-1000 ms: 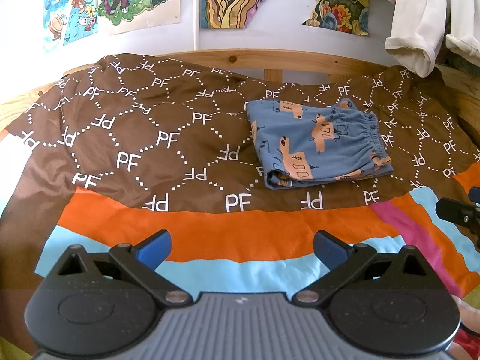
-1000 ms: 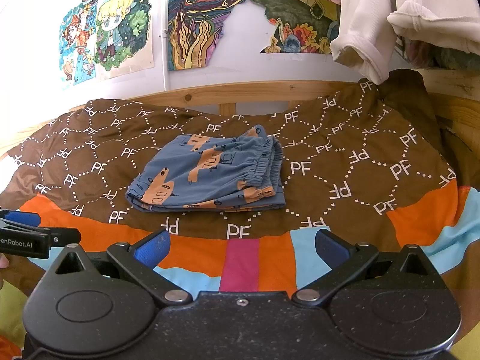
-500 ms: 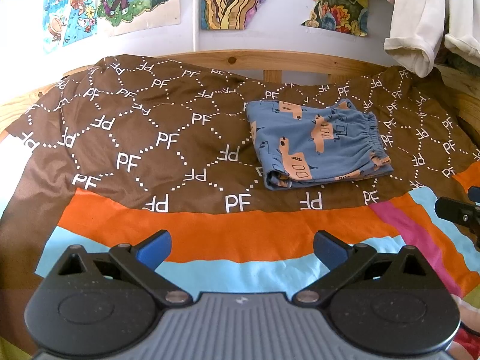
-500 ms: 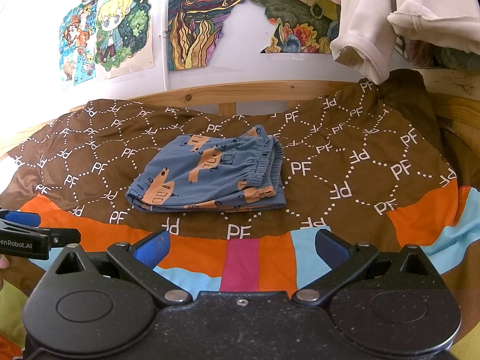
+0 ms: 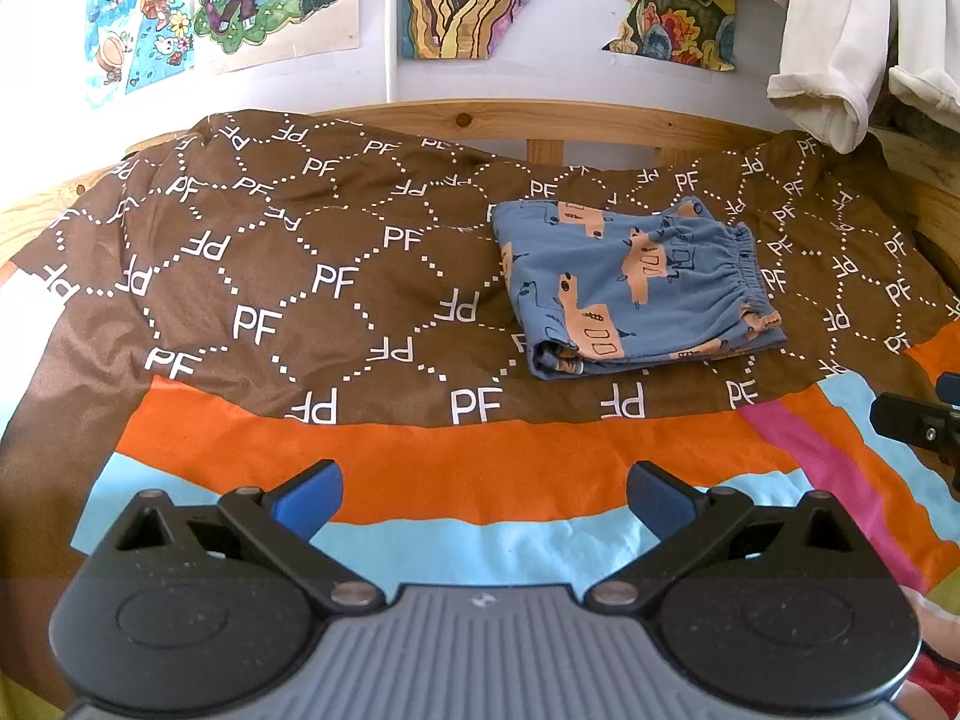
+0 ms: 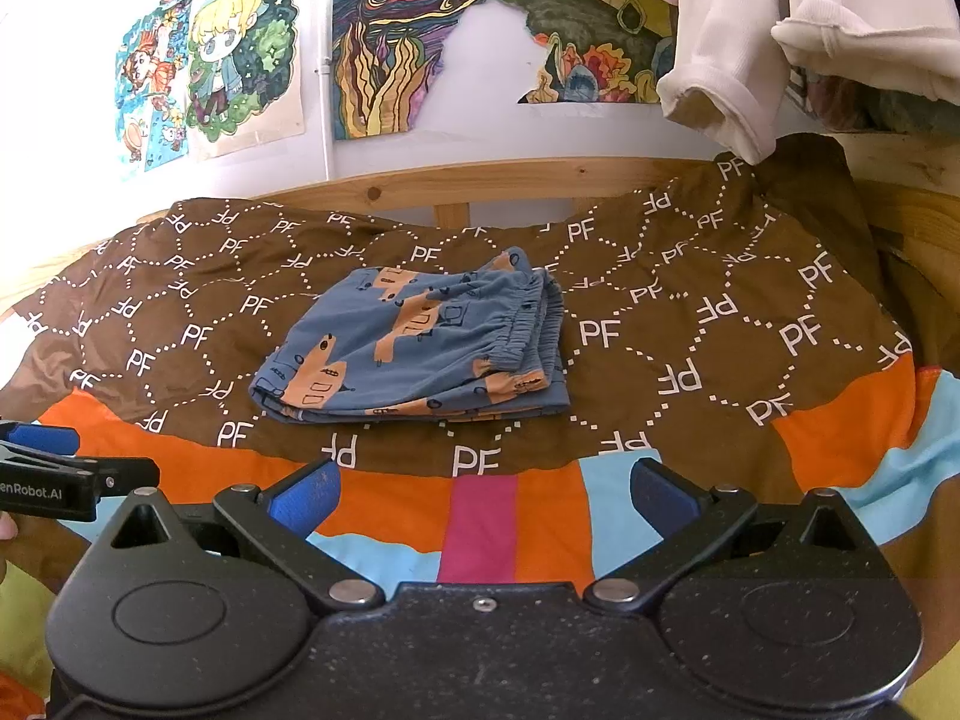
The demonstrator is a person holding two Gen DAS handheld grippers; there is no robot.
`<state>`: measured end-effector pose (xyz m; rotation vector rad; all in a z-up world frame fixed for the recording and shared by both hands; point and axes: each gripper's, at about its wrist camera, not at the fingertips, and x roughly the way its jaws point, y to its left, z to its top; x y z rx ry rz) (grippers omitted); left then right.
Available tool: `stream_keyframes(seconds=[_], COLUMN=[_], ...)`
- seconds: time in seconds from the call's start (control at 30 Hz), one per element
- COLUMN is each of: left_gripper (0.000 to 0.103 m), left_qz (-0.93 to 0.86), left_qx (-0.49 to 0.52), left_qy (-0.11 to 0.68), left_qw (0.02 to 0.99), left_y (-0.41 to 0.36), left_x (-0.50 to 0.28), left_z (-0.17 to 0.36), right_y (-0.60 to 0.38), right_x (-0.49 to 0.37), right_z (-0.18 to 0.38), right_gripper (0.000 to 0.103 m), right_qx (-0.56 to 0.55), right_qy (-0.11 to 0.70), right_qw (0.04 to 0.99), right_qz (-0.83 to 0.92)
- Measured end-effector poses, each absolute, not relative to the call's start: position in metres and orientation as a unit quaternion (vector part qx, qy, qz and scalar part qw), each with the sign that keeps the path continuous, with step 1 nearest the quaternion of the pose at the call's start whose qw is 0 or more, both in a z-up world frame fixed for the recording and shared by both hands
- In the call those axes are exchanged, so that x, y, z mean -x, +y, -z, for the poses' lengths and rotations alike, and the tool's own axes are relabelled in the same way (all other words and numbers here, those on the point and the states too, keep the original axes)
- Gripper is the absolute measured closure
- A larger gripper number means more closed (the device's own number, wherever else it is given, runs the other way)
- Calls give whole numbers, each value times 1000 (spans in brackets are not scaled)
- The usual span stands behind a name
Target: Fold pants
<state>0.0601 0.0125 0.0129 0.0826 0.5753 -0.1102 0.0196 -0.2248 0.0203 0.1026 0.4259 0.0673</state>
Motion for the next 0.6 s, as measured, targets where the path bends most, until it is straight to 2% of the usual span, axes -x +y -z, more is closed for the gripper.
stream_keyframes(seconds=[0.6], left_gripper=[0], left_qz=[55], left_qx=[-40], left_qy=[283], left_qw=[957], left_y=[13], left_x=[-61], left_z=[-12], right_y=[-225], right_x=[-19], right_z=[-20], right_gripper=[1], right_qx=[-52], right_qy=[210], right_qw=[976], right_qz=[-34])
